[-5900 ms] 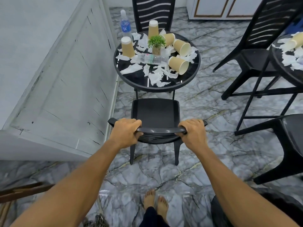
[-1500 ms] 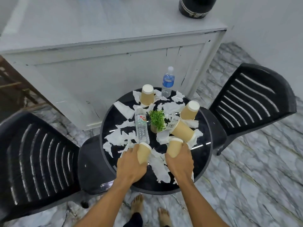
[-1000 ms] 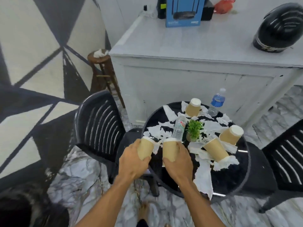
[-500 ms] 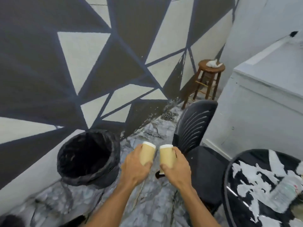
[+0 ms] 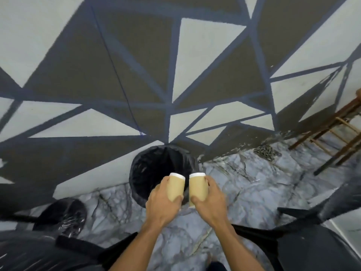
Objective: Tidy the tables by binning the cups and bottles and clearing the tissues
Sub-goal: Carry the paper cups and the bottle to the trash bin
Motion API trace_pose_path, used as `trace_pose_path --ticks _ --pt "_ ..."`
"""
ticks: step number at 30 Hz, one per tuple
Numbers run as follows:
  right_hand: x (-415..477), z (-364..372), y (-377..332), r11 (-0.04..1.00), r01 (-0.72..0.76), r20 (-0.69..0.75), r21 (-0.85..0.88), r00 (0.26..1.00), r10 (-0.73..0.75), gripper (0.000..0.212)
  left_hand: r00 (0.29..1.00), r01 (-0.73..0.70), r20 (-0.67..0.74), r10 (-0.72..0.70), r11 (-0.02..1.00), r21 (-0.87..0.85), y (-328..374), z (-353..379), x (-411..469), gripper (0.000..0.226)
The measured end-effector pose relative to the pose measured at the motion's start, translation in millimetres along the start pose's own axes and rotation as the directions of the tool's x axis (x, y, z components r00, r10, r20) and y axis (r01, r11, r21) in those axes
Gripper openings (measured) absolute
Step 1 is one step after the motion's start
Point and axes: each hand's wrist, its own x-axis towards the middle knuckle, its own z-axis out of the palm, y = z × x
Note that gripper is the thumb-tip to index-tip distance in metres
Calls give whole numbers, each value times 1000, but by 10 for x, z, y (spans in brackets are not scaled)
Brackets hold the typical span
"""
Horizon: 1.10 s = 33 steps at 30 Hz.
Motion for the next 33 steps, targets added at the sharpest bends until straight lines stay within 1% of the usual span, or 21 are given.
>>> trace_pose_path --ticks 3,6,8,11,15,19,23,26,29,31,33 --pt "411 281 -104 1000 -6 77 -30 997 9 74 997 76 3 -76 997 -9 -172 3 334 63" --pt "887 568 -150 999 -13 156 -37 988 18 77 986 167 -16 -168 985 -31 -347 95 758 64" --pt "1246 770 -148 998 -11 204 -65 979 24 78 973 229 -17 -229 973 -19 -480 184 1069 63" --pt "1816 1116 -76 994 -7 248 -113 968 35 79 959 284 -20 -283 959 3 -747 396 1600 64" --pt "2572 1760 311 985 -59 256 -164 962 100 81 930 368 -18 -368 929 25 -1277 932 2312 70" --pt "3088 2565 917 973 -128 259 -191 950 176 84 910 413 -17 -413 907 86 -2043 1642 2865 73" --pt "3446 3298 1472 966 -111 295 -232 939 179 83 906 416 14 -423 896 154 -2752 2276 3233 72" --pt "3593 3686 1742 961 -148 294 -233 931 215 84 907 408 32 -419 896 173 -3101 2573 3413 72" --pt "3641 3850 1874 953 -126 310 -277 927 213 93 923 370 28 -383 905 209 -3297 2671 3505 77" --pt "3631 3821 1871 938 -123 331 -324 914 234 99 920 363 59 -387 900 242 -3325 2618 3514 82" --pt "3588 3708 1772 928 -144 346 -344 899 268 93 905 370 117 -409 893 256 -3265 2455 3474 79"
